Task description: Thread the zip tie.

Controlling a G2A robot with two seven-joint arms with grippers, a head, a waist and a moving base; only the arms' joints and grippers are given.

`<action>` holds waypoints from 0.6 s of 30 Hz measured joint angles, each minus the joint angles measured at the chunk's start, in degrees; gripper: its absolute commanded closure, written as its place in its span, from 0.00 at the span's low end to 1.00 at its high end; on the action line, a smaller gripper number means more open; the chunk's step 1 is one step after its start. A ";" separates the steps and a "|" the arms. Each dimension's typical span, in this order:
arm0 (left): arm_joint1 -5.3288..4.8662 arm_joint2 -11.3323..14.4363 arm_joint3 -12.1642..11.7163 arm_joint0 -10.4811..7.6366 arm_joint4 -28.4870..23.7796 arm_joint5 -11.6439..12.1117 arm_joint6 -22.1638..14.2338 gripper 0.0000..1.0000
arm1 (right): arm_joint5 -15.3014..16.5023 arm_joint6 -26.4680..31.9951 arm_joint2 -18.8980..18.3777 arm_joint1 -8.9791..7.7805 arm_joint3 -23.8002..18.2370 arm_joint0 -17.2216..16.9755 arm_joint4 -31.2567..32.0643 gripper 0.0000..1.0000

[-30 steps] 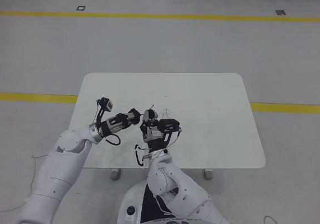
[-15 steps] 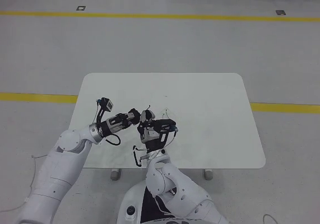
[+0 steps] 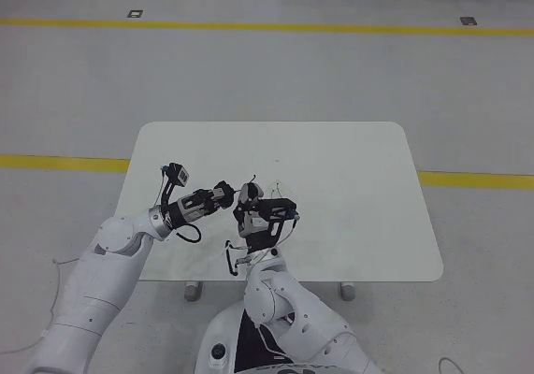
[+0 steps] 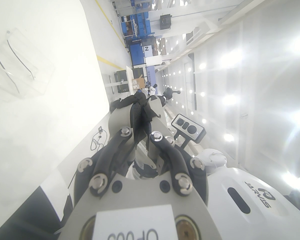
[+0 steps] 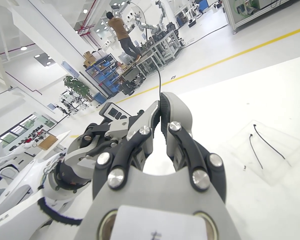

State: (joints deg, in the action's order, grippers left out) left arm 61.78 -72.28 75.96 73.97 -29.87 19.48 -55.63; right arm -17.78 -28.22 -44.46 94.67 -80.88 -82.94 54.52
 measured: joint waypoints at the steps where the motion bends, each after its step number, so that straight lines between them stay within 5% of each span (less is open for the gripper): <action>1: 0.00 0.00 0.00 0.00 0.00 0.00 0.00 1.00 | -0.08 0.14 0.00 0.02 0.07 0.02 0.17 1.00; 18: 0.00 0.00 0.00 0.00 0.00 0.00 0.00 1.00 | 0.62 0.93 0.42 0.27 0.80 0.63 1.01 1.00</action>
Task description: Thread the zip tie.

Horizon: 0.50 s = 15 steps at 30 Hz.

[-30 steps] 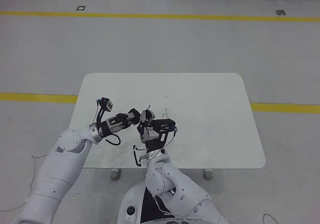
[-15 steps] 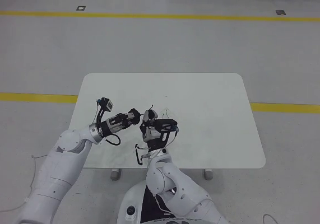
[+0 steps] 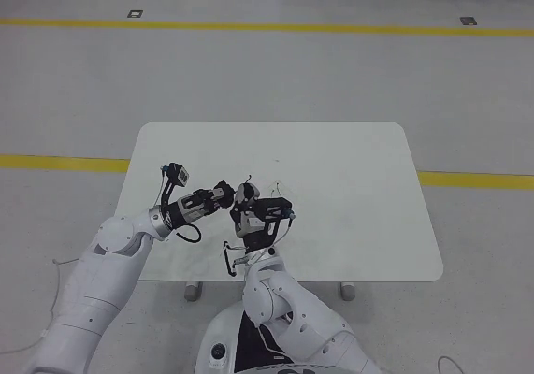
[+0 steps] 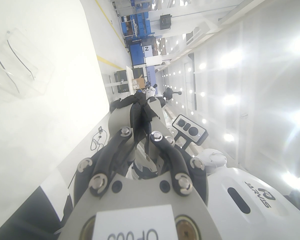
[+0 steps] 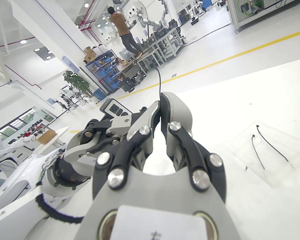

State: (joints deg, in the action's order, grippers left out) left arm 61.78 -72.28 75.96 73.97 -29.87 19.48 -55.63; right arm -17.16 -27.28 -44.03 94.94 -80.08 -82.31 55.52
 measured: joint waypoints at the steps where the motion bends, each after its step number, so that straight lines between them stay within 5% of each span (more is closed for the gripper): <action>1: 0.00 0.00 0.00 0.00 0.00 0.00 0.00 1.00 | 0.09 0.01 -0.01 0.00 0.00 -0.01 0.00 1.00; 6: 0.00 0.00 0.00 0.00 0.00 0.00 0.00 1.00 | 0.37 0.21 -0.08 -0.02 -0.01 -0.07 0.08 1.00; 8: 0.00 0.00 0.00 0.00 0.00 0.00 0.00 1.00 | 0.44 0.29 -0.10 -0.03 -0.06 -0.11 0.09 0.67; 10: 0.00 0.00 0.00 0.00 0.00 0.00 0.00 1.00 | 0.48 0.31 -0.08 -0.06 -0.11 -0.16 0.14 0.00; 15: 0.00 0.00 0.00 0.00 0.00 0.00 0.00 1.00 | 0.27 -0.98 -0.38 -0.32 -0.70 -0.81 -0.01 0.00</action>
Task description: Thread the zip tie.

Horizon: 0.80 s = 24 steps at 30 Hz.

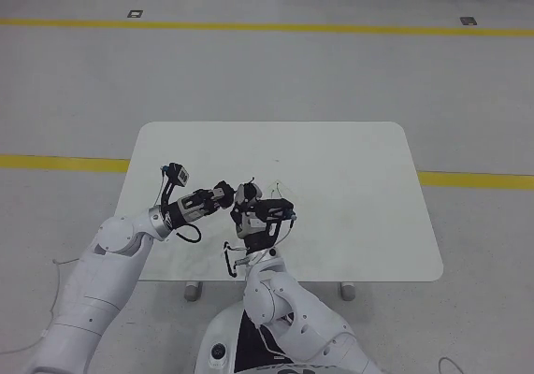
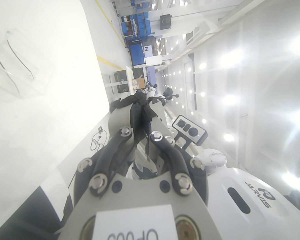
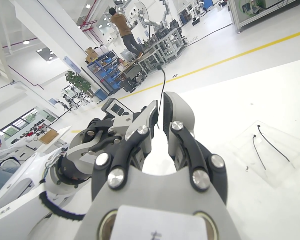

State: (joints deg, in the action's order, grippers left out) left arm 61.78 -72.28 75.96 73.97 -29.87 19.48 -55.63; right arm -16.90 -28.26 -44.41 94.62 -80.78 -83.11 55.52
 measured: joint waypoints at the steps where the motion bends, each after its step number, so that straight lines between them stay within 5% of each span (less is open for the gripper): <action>1: 0.00 0.00 0.00 0.00 0.00 0.00 0.00 1.00 | 0.09 -0.32 -0.06 -0.09 -0.16 -0.19 -0.02 0.00; 8: 0.00 0.00 0.00 0.00 0.00 0.00 0.00 1.00 | 4.25 -4.14 -1.08 -1.17 -1.18 -2.40 1.92 0.00; 16: 0.00 0.00 0.00 0.01 -0.01 -0.02 0.02 1.00 | 4.30 -4.17 -1.11 -1.18 -1.16 -2.39 1.96 0.00; 20: -0.07 -0.27 0.59 0.05 -1.77 -3.06 1.22 1.00 | 4.21 -5.07 -2.27 -1.72 -1.14 -2.46 6.14 0.00; 24: -0.51 -1.96 0.45 -0.18 -7.12 -8.55 -2.59 1.00 | 2.98 -7.50 -3.44 -2.66 -1.06 -3.14 14.78 0.00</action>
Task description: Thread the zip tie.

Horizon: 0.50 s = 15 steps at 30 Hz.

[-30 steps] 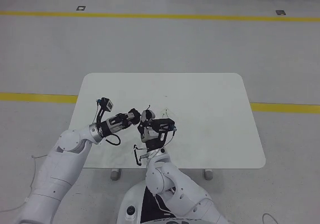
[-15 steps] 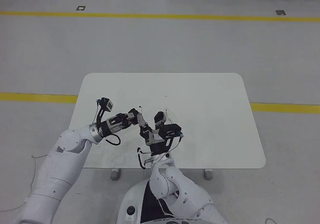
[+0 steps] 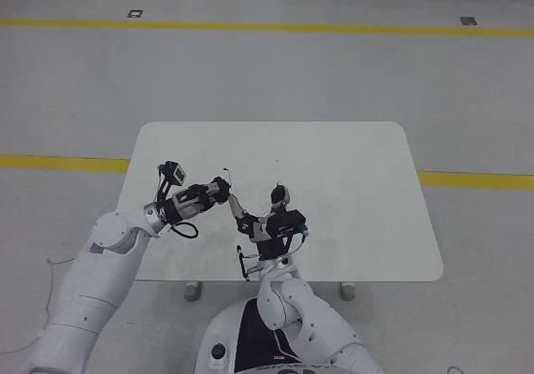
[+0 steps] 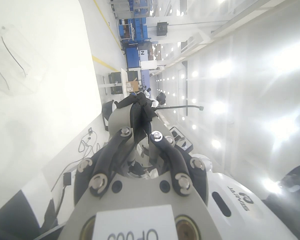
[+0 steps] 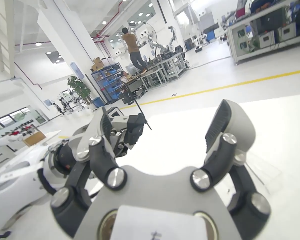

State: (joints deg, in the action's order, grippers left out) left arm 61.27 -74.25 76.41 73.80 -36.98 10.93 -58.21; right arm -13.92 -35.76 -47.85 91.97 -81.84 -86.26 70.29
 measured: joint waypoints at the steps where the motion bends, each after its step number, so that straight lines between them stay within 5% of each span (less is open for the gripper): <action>1: -0.13 -0.43 -0.12 -0.16 -1.25 -1.51 -1.12 1.00 | -0.70 -0.21 -0.20 -0.21 0.04 -0.06 2.30 0.00; 8: -0.81 -1.85 -1.81 -1.66 -6.83 -10.26 -8.40 1.00 | -5.45 -0.96 -0.51 -1.50 1.71 0.70 20.63 0.00; 15: -0.88 -2.03 -1.48 -2.03 -5.57 -8.29 -8.05 1.00 | -5.56 -0.93 -0.46 -1.54 1.97 0.89 19.53 0.00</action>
State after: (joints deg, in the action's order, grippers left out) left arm 60.39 -76.28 74.93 71.77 -42.56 2.64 -66.26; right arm -19.48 -36.69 -48.31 90.42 -79.87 -85.37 89.83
